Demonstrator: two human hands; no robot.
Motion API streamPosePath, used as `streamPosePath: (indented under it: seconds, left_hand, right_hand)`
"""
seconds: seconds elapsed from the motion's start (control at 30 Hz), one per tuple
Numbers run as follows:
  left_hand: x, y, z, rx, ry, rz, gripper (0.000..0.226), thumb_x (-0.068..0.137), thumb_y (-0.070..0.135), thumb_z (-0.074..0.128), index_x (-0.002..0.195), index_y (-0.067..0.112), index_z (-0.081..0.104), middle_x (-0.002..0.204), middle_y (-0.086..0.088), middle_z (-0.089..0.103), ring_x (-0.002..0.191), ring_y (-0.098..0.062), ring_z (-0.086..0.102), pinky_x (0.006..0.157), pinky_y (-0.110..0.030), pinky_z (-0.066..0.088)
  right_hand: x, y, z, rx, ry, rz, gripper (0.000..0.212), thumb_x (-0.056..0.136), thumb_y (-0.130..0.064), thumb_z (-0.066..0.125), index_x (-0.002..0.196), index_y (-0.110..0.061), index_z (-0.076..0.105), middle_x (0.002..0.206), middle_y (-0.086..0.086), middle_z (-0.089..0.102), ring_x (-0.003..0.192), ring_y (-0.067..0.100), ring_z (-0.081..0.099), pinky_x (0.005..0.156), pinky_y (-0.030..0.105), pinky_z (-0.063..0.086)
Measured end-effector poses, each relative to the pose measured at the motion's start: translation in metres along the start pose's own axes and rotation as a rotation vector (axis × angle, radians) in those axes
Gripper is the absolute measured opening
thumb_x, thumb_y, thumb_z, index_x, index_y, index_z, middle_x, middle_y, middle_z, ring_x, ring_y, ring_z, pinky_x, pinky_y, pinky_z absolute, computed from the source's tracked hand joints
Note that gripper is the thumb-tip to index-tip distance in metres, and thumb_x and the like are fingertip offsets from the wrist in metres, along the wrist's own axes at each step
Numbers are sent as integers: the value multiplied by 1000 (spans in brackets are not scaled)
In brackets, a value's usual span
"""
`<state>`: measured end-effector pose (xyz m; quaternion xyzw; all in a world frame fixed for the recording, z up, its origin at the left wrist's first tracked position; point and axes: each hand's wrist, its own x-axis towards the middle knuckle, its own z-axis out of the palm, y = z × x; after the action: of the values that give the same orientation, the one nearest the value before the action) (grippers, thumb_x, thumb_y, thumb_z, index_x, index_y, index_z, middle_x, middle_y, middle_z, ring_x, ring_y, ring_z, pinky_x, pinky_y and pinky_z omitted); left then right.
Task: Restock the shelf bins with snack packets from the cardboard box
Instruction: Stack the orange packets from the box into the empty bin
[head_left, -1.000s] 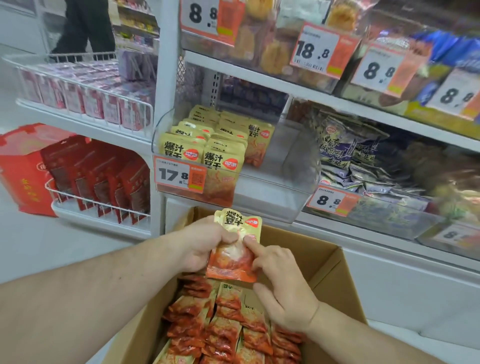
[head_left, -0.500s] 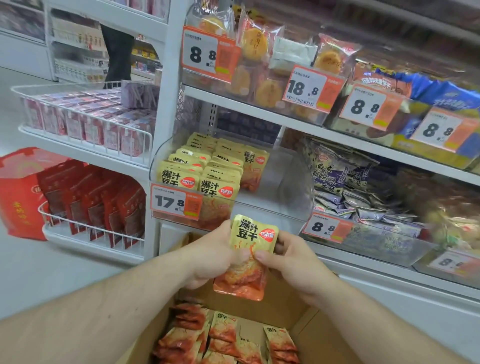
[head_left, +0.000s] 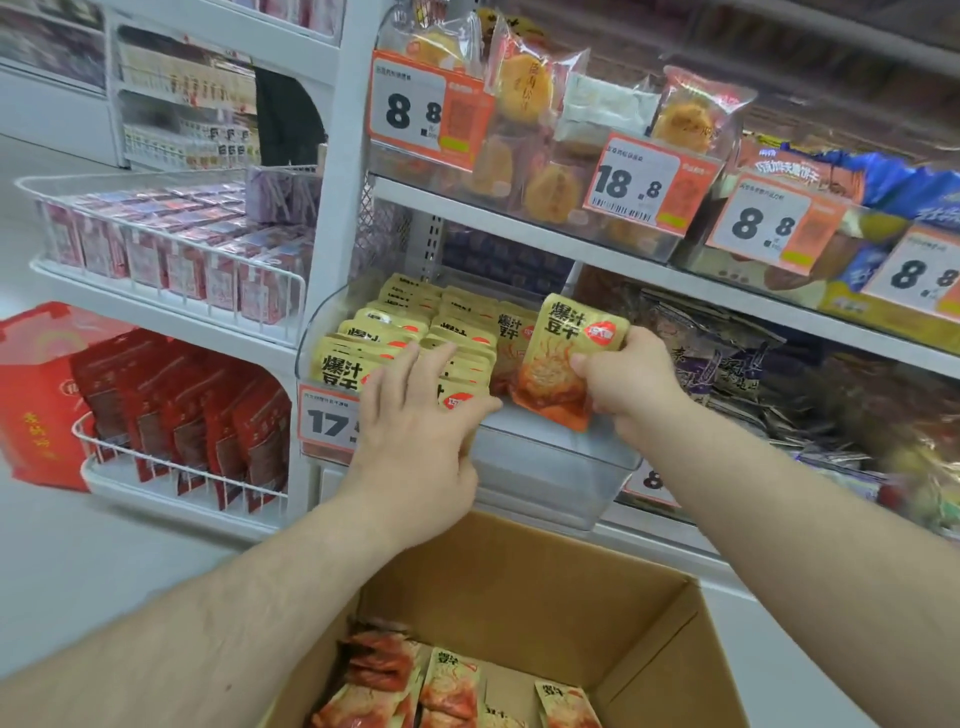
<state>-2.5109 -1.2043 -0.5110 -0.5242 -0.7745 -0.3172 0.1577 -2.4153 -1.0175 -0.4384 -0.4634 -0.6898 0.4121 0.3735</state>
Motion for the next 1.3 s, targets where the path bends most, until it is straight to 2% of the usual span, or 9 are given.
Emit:
streamPosePath:
  seconds: [0.07,0.17,0.27,0.43,0.6,0.77,0.83,0.97,1.3]
  left_hand:
    - [0,0,2,95,-122,-5,69,78,24,60,140,47,45,163,-6,-5,147,-31,-19,118,-57,-12]
    - [3,-6,5,149,-230,-27,69,86,26,54,146,51,32,161,-1,-26,143,-31,-36,117,-54,-20]
    - [1,-11,10,114,-258,-41,73,85,23,54,146,53,26,160,1,-28,142,-31,-38,116,-52,-22]
    - [0,-11,19,112,-210,-48,71,83,20,54,142,52,29,161,0,-24,142,-30,-37,112,-50,-28]
    - [1,-12,26,54,-162,-49,68,77,17,58,132,50,37,162,-2,-12,143,-28,-33,111,-48,-30]
    - [1,-11,26,42,-155,-51,67,77,16,58,132,51,38,162,1,-12,143,-27,-34,111,-48,-31]
    - [0,-10,25,35,-159,-56,66,77,16,58,131,50,39,162,0,-11,144,-27,-34,111,-48,-31]
    - [1,-8,23,37,-173,-64,66,79,17,58,133,50,38,162,1,-15,142,-27,-37,109,-49,-32]
    - [1,-9,23,73,-201,-64,68,82,20,56,137,51,32,160,3,-22,141,-29,-39,110,-52,-30]
  right_hand:
    - [27,9,22,-33,-4,76,29,76,-12,72,104,-16,63,100,9,68,87,29,66,60,34,53]
    - [57,25,47,-59,-16,181,41,80,-10,71,118,-8,56,106,15,63,81,27,62,54,29,45]
    - [76,33,66,-58,-59,229,50,82,-10,71,127,-3,52,106,12,60,90,26,62,62,30,46]
    - [91,36,87,28,-54,220,13,89,-11,63,100,-9,56,97,10,63,79,25,62,61,32,51]
    - [98,48,96,9,-47,209,20,92,-15,62,111,-9,59,101,8,64,87,24,61,76,32,52]
    - [102,49,101,-67,-54,154,12,90,-15,59,81,-14,53,99,8,66,92,26,65,81,36,56]
    - [103,50,103,-51,-90,162,5,89,-11,56,85,-12,59,99,12,70,92,30,69,80,42,60]
    - [97,47,101,40,-225,198,18,92,-5,50,101,-8,66,89,12,70,70,22,66,43,22,51]
    - [88,46,97,-24,-322,246,29,91,-14,51,114,-10,68,105,11,74,73,20,63,58,26,49]
